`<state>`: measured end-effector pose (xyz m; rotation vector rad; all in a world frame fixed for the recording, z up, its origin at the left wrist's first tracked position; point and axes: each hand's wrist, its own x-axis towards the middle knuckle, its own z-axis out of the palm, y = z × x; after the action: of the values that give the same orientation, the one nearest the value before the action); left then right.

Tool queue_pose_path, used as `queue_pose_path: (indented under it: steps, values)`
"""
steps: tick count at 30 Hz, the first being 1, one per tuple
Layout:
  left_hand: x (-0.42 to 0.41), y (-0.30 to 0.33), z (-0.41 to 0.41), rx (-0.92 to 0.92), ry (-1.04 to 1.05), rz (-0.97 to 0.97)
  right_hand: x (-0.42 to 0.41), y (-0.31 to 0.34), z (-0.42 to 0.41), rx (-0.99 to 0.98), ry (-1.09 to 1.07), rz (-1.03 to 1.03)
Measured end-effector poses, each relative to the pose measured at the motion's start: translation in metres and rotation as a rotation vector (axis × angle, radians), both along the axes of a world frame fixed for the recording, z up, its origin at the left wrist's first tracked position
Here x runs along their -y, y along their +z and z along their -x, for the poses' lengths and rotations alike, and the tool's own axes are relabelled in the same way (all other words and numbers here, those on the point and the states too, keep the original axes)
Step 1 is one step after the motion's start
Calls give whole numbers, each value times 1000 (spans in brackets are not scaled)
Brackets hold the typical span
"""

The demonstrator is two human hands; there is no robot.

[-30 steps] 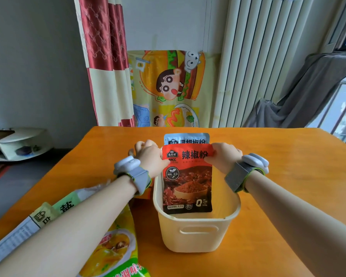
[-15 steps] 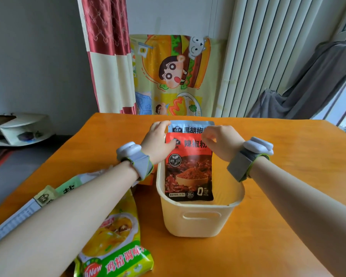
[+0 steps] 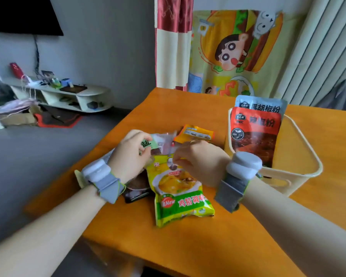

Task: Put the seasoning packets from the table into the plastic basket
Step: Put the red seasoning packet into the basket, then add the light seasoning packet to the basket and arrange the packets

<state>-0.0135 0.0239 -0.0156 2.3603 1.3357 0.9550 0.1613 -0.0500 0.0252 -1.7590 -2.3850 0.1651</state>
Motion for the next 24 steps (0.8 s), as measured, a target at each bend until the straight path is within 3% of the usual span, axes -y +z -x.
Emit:
queue_pose_path:
  steps: [4,9,13,18,21,24]
  values:
    - [5,-18,55,-228,103,150,-20,-31,42,-140,-88,109]
    - [16,-33,69,-443,217,272,-47,-54,71,-291,-279,96]
    - [15,-45,61,-499,190,321,-51,-60,72,-572,-336,263]
    - [15,-44,56,-466,191,297,-49,-67,70,-759,-339,267]
    - [19,-40,58,-383,228,225,-39,-61,70,-1161,-296,345]
    - [25,-25,59,-246,295,75,-29,-50,65,-1455,-83,372]
